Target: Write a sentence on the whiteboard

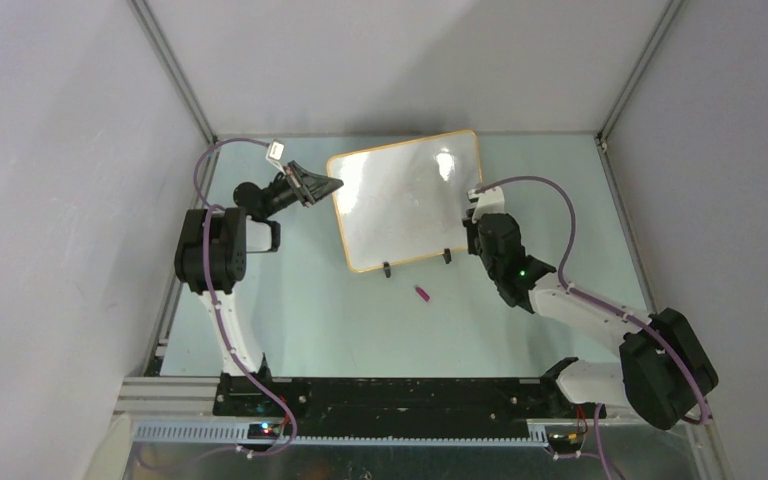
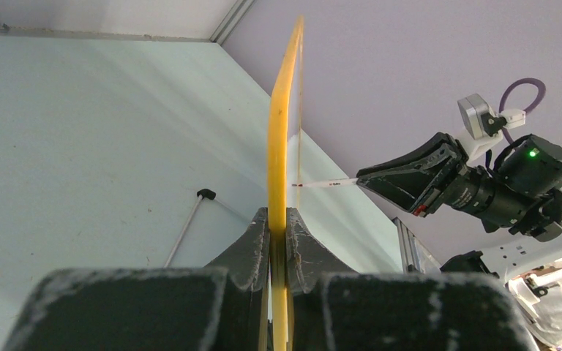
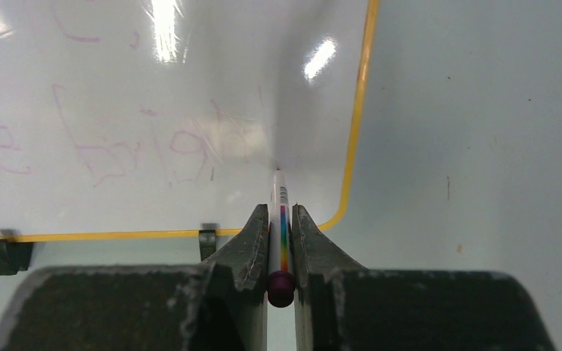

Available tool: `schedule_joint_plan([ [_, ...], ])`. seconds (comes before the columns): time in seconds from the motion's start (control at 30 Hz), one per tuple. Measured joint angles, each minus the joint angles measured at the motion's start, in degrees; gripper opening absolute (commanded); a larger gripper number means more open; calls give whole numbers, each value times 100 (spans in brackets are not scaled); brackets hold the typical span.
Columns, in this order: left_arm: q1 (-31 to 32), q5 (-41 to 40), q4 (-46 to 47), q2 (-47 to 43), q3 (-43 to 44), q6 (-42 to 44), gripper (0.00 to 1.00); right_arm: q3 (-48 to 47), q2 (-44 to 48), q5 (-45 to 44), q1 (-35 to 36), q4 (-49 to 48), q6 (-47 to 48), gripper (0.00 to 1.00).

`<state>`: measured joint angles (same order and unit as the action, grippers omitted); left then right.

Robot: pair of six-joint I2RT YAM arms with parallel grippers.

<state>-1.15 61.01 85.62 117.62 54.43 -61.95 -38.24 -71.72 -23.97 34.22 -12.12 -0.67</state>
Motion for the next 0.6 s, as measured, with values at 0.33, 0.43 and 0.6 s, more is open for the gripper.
schedule_joint_plan([
  [0.33, 0, 0, 0, 0, 0, 0, 0, -2, -114, 31, 136, -66, 13, 0],
  [0.43, 0, 0, 0, 0, 0, 0, 0, -24, -133, 28, 133, -63, 22, 0],
  [0.6, 0, 0, 2, 0, 0, 0, 0, -101, -179, 35, 105, -55, 24, 0],
])
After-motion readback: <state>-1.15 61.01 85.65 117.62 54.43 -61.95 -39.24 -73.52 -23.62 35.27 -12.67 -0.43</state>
